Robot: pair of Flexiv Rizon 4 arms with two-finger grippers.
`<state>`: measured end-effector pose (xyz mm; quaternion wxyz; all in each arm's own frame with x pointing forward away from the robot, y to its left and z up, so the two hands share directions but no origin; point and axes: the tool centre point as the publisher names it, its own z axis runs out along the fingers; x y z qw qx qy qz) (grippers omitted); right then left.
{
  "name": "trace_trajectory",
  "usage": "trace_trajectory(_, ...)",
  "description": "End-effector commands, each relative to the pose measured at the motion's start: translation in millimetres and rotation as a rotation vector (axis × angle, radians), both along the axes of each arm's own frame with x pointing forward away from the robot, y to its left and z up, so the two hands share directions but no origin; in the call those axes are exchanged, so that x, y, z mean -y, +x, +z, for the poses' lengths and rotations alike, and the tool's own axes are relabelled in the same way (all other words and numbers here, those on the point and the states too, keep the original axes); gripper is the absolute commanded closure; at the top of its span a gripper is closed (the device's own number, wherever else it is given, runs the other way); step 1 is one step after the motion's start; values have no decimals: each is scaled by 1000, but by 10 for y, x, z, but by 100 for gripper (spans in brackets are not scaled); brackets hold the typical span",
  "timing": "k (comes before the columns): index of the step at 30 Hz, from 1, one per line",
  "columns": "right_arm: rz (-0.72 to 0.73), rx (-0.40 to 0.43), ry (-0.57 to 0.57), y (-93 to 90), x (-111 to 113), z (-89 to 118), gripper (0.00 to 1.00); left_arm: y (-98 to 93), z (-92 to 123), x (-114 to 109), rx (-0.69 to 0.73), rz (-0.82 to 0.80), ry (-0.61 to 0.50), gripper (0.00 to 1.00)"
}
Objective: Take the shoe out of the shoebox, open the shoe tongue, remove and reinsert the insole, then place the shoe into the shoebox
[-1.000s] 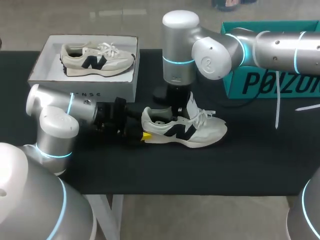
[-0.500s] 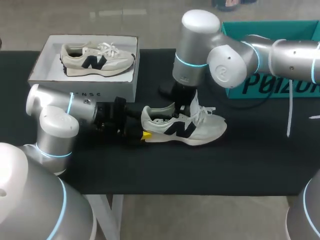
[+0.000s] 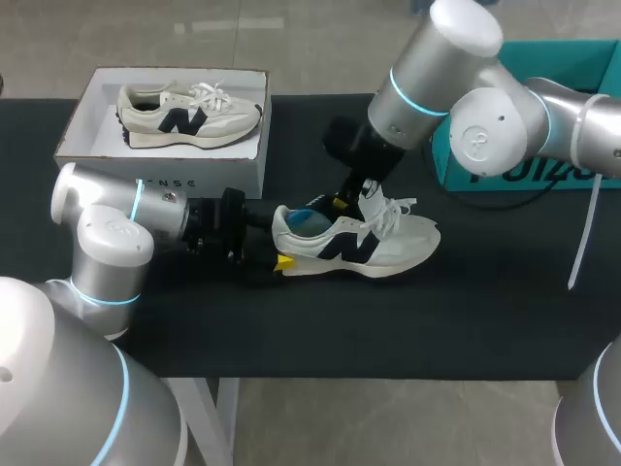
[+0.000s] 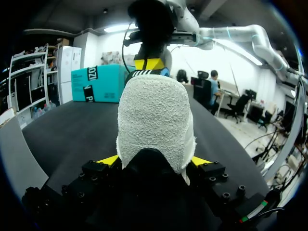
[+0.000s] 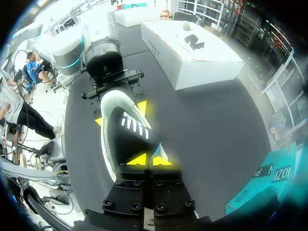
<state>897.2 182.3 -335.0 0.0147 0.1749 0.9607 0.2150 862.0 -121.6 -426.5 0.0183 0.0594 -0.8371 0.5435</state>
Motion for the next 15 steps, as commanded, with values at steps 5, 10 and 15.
trace_trajectory(5,14,60,64,115,7,222,100,-5,-20,14,0,-1,0,100)
trace_trajectory(10,13,69,93,180,-41,274,100,-5,-20,14,0,-1,0,100)
trace_trajectory(15,17,79,128,257,-165,350,100,-5,-20,14,0,-1,0,100)
